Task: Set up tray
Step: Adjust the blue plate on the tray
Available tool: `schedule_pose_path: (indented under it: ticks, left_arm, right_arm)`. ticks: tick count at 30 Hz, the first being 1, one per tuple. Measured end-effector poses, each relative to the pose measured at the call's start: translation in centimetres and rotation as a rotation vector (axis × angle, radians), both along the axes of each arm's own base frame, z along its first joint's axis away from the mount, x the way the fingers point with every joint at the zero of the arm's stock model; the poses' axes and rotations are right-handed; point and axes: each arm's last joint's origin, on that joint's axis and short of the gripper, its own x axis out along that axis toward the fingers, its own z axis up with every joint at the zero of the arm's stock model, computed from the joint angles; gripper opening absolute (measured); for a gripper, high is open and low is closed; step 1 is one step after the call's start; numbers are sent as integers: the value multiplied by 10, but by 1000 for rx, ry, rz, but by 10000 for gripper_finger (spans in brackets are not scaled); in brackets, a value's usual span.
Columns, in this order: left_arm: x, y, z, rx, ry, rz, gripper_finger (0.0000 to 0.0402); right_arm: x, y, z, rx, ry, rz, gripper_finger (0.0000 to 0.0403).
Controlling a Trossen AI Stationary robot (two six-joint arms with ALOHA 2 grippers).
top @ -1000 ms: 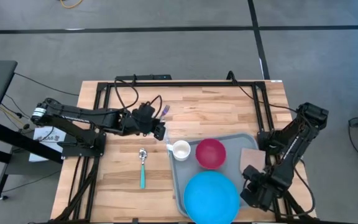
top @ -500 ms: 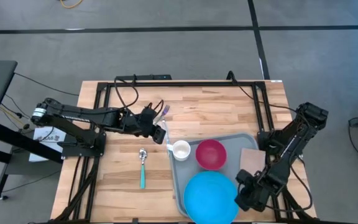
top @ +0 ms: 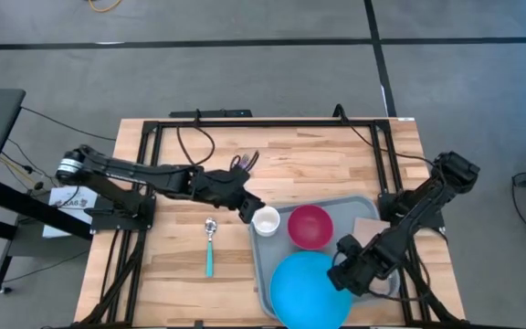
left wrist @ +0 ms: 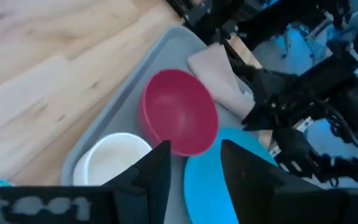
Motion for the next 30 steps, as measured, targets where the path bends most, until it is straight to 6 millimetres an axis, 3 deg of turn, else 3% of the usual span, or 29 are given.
schedule_pose_path:
  ticks: [4, 10, 16, 23, 30]
  left_arm:
    - [4, -1, -7, -13, 27, -25, 127]
    - [3, -1, -5, -5, 19, -30, 127]
    - [3, -1, -3, -3, 9, -25, 127]
    - [3, -1, -3, 1, 6, -19, 127]
    - [3, -1, -3, -1, 6, -20, 127]
  right_arm:
    - [10, -2, -8, 17, 17, -27, 58]
    - [15, -2, -27, 0, 120, -11, 58]
    - [23, 1, -39, 0, 115, 50, 58]
    - [24, -3, -43, -48, 138, 45, 40]
    - [26, -21, -43, -153, 173, -23, 35]
